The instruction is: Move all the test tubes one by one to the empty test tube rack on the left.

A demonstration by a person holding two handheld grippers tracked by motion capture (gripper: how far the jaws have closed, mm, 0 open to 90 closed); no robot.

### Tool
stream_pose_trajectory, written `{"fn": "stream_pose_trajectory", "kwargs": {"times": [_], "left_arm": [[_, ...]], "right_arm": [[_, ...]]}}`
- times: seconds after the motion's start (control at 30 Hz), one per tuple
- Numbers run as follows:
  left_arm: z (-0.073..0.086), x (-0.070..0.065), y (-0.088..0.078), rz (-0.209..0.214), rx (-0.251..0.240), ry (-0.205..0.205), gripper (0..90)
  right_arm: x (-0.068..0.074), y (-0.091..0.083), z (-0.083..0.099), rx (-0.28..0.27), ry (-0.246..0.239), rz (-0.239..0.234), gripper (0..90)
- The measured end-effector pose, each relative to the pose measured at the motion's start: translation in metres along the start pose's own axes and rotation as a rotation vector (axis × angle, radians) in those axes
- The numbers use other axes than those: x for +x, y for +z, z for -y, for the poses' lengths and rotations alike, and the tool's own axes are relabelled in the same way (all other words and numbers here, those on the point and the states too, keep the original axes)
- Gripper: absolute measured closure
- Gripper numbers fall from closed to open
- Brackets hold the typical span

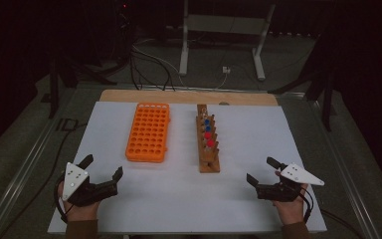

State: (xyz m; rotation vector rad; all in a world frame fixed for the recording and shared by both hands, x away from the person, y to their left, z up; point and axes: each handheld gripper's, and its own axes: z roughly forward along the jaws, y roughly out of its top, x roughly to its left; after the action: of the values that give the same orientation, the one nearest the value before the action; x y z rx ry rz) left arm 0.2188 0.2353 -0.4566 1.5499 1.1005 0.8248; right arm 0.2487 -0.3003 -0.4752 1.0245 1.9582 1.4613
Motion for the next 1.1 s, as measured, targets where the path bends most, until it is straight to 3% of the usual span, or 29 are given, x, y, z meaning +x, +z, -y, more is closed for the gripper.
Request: {"fn": "stream_pose_trajectory", "kwargs": {"times": [0.4, 0.57, 0.87, 0.97, 1.1], "left_arm": [[0.0, -0.001, 0.001, -0.036, 0.001, -0.026, 0.4], [0.001, -0.001, 0.0, -0.04, 0.0, -0.037, 0.4], [0.004, -0.004, 0.008, -0.035, 0.035, -0.034, 0.4], [0.004, -0.004, 0.01, -0.031, 0.046, -0.03, 0.4], [0.004, -0.004, 0.01, -0.025, 0.044, -0.037, 0.4]], "right_arm": [[-0.002, 0.001, 0.002, 0.006, 0.007, -0.017, 2.2], [0.001, 0.001, -0.003, -0.015, 0.006, -0.025, 2.3], [0.009, 0.014, -0.032, -0.01, -0.042, -0.053, 2.2], [0.01, 0.021, -0.038, -0.005, -0.033, -0.08, 2.2], [0.019, 0.038, -0.054, 0.03, -0.081, -0.118, 3.1]]}}
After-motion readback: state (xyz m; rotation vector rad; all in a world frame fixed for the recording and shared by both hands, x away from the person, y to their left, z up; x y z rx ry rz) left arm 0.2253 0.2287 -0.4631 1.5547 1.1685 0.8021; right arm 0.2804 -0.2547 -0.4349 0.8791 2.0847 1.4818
